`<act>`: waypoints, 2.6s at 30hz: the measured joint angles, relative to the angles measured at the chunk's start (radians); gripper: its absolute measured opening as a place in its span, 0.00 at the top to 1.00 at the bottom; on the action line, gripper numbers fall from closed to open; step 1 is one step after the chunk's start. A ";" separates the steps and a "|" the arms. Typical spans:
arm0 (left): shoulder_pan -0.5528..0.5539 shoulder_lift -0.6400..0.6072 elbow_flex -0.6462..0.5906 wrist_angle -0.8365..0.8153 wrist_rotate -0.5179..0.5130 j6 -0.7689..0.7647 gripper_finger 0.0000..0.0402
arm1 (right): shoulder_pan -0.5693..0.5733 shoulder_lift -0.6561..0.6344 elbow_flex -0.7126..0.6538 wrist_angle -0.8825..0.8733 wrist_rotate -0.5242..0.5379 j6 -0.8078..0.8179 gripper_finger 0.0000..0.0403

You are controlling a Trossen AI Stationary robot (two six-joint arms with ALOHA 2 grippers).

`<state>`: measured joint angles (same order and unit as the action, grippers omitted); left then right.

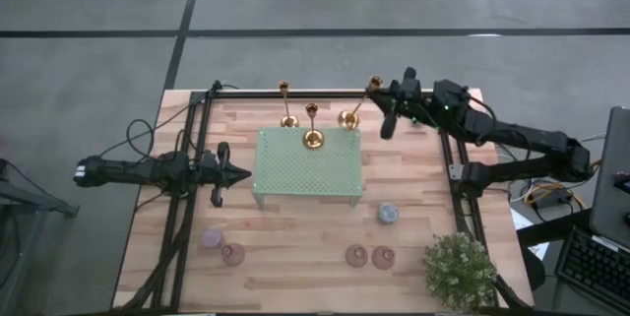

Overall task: Pick & Place candle stick holders
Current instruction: Put the right gold candle holder on the shelf aligned with the other gold candle holder

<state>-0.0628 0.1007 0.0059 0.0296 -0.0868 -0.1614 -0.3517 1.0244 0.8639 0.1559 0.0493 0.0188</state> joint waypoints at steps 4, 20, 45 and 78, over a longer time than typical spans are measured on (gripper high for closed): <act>0.000 0.000 0.000 0.000 0.000 0.000 0.97 | 0.060 -0.006 0.000 -0.013 -0.026 0.011 0.97; 0.000 0.000 0.000 0.000 0.000 0.000 0.97 | 0.112 0.128 0.172 -0.219 -0.018 0.060 0.97; 0.000 0.000 0.000 0.000 0.000 0.000 0.97 | 0.111 0.226 0.230 -0.269 0.006 0.017 0.97; 0.000 0.000 0.000 0.000 0.000 0.000 0.97 | 0.115 0.186 0.257 -0.291 0.003 0.029 0.74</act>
<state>-0.0628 0.1005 0.0059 0.0296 -0.0868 -0.1614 -0.2368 1.2105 1.1206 -0.1354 0.0521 0.0483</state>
